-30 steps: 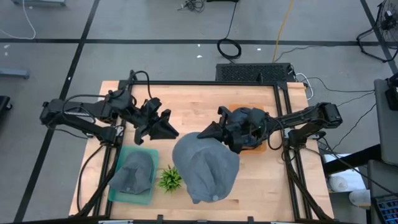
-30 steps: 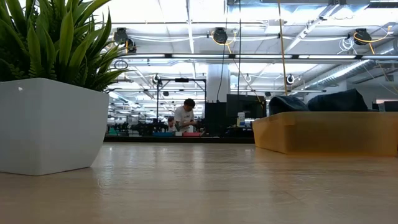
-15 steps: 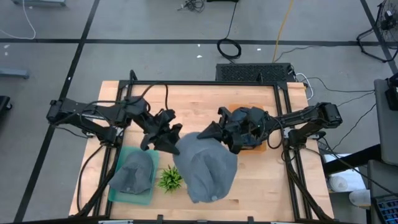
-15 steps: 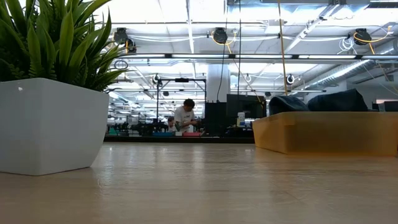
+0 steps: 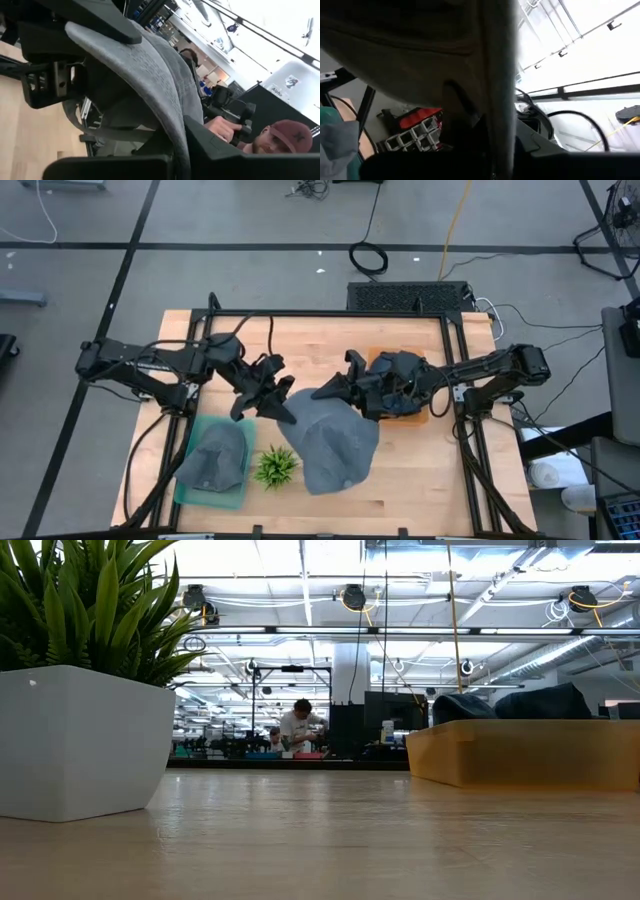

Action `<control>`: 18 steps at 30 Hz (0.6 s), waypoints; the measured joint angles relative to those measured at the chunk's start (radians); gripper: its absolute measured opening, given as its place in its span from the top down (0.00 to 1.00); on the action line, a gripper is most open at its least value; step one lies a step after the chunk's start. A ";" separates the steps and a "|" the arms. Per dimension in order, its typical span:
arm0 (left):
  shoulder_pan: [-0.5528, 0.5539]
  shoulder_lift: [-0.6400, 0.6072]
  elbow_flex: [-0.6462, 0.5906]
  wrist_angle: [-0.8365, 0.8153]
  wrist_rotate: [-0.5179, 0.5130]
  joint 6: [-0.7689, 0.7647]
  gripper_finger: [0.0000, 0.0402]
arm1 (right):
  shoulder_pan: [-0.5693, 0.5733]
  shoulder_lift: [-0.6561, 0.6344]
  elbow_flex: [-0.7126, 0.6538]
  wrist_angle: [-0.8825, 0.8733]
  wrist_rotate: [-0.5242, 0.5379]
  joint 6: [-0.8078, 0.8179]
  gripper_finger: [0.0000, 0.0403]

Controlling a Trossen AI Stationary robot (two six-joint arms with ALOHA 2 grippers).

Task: Pick & Place hat
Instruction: Put the gray cap into the green bin

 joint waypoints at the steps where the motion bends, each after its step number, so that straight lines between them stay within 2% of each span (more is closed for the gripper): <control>1: 0.007 -0.002 0.000 -0.006 -0.001 0.004 0.95 | 0.004 0.000 0.000 0.001 0.003 0.007 0.96; 5: 0.054 -0.031 0.000 -0.051 0.045 0.049 0.98 | 0.035 0.000 0.000 0.004 0.063 0.134 0.89; 8: 0.102 -0.083 0.000 -0.124 0.077 0.096 0.98 | 0.068 -0.002 0.000 0.004 0.210 0.282 0.82; 11: 0.159 -0.143 0.000 -0.205 0.113 0.137 0.98 | 0.104 -0.007 0.000 -0.014 0.418 0.378 0.73; 15: 0.225 -0.222 0.002 -0.324 0.181 0.186 0.98 | 0.152 -0.003 -0.002 -0.094 0.700 0.325 0.65; 18: 0.269 -0.284 0.002 -0.425 0.278 0.199 0.98 | 0.192 -0.001 -0.003 -0.166 0.822 0.194 0.61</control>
